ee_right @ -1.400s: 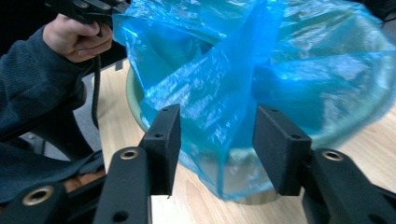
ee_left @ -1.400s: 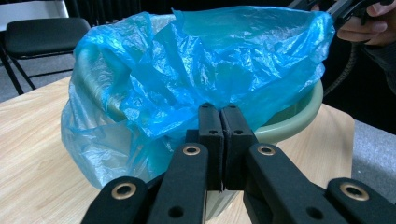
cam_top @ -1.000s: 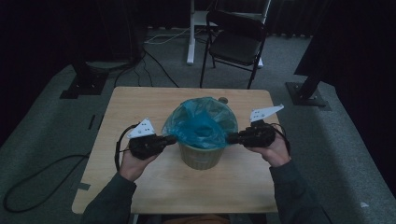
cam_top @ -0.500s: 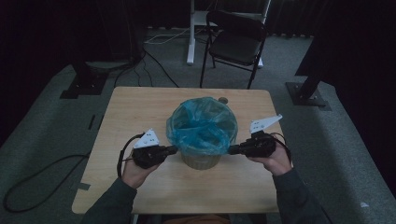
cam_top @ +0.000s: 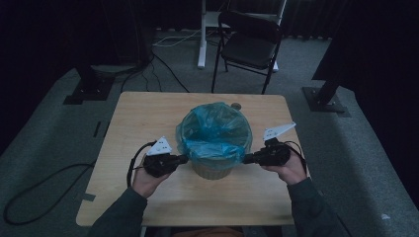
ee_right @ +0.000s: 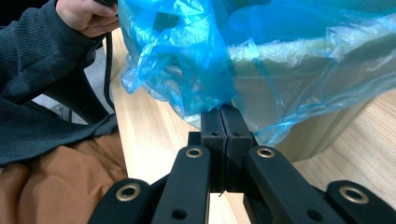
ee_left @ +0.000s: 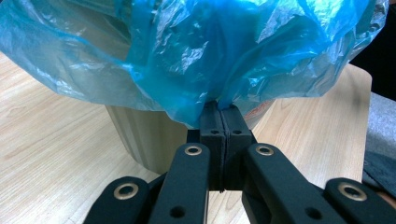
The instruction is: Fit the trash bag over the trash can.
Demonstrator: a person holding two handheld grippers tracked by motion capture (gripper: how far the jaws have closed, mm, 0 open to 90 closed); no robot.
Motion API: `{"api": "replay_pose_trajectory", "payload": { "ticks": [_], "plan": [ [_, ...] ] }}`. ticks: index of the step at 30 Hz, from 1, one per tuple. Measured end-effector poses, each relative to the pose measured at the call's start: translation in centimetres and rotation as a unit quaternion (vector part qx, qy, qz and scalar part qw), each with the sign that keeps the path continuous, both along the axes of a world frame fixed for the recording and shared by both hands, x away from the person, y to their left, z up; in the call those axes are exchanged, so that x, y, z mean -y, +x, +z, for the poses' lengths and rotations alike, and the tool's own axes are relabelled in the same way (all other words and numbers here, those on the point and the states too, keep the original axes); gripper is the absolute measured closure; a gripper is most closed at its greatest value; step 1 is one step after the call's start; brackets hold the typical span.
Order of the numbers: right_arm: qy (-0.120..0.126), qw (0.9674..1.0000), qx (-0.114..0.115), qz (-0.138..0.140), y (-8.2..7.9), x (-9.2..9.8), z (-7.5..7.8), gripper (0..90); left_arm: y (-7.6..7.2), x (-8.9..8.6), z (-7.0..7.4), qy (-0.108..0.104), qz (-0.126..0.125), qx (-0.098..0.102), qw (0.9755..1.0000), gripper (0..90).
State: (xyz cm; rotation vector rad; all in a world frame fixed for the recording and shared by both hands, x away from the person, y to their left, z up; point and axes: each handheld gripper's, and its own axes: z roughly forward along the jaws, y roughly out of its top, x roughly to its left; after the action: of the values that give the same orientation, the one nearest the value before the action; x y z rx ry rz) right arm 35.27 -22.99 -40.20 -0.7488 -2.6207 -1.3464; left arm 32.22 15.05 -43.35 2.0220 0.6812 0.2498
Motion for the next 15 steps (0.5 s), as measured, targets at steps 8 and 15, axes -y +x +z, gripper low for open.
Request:
{"api": "replay_pose_trajectory", "payload": {
  "ticks": [8, 15],
  "plan": [
    [0.001, 1.0, 0.007, -0.002, -0.5, 0.6, 0.6, 79.1, -0.3, -0.9, 0.4, -0.008, 0.008, 0.005, 0.9999, 76.2],
    [0.021, 0.9995, 0.021, -0.005, -1.0, 1.9, 2.1, 62.5, -1.4, -2.0, 1.2, -0.019, 0.01, 0.022, 0.9995, 62.2]
  ]
}}
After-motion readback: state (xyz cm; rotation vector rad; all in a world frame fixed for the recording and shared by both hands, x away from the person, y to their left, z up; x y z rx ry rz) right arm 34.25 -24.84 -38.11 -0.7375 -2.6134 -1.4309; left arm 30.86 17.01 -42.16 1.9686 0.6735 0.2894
